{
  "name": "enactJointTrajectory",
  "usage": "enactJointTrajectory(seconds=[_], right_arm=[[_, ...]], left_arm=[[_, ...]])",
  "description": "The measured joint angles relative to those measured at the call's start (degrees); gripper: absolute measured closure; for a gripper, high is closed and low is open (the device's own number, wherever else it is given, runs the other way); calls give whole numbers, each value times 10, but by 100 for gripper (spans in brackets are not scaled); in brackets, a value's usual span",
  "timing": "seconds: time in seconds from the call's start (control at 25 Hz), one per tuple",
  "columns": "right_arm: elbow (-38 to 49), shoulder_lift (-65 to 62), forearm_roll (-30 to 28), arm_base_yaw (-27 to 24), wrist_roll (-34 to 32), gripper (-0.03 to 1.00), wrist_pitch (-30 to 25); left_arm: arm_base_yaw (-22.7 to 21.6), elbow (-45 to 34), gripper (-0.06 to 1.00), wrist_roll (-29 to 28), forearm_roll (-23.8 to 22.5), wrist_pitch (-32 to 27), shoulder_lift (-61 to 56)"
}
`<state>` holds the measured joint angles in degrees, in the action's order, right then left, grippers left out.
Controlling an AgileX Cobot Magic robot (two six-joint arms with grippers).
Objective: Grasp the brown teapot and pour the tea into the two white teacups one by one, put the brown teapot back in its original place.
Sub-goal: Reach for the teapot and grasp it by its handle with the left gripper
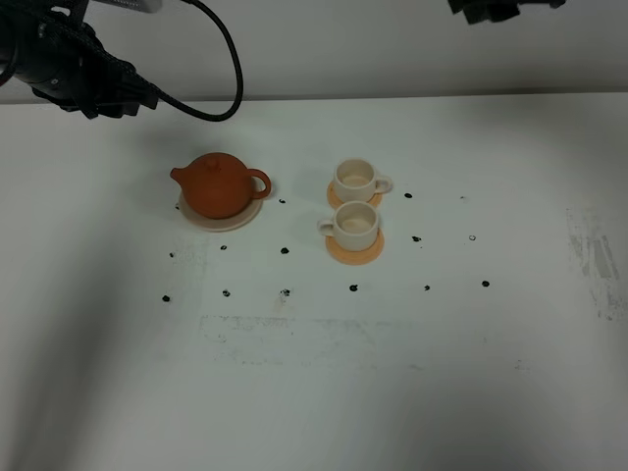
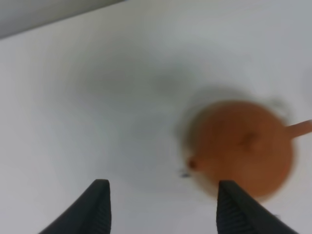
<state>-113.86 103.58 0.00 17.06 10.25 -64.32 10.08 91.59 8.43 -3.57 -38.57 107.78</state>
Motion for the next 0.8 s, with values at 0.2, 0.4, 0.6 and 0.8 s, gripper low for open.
enactJointTrajectory(seconds=[0.2,0.4,0.6,0.8], right_arm=[[12,-121,-3,8,-14,47,-7],[92,-268,-30,8,-22,48,-9],[189,-393,-42,8,-33,48,-9],[260,-501,-44,8,-47,48,-15]], left_arm=[[49,0,46,-53,-107,-25,-12],[94,-2,46,-57,-114,-27,-30],[128,-49,46,-59,-116,13,-64],[132,-107,46,-74,-133,53,-97]])
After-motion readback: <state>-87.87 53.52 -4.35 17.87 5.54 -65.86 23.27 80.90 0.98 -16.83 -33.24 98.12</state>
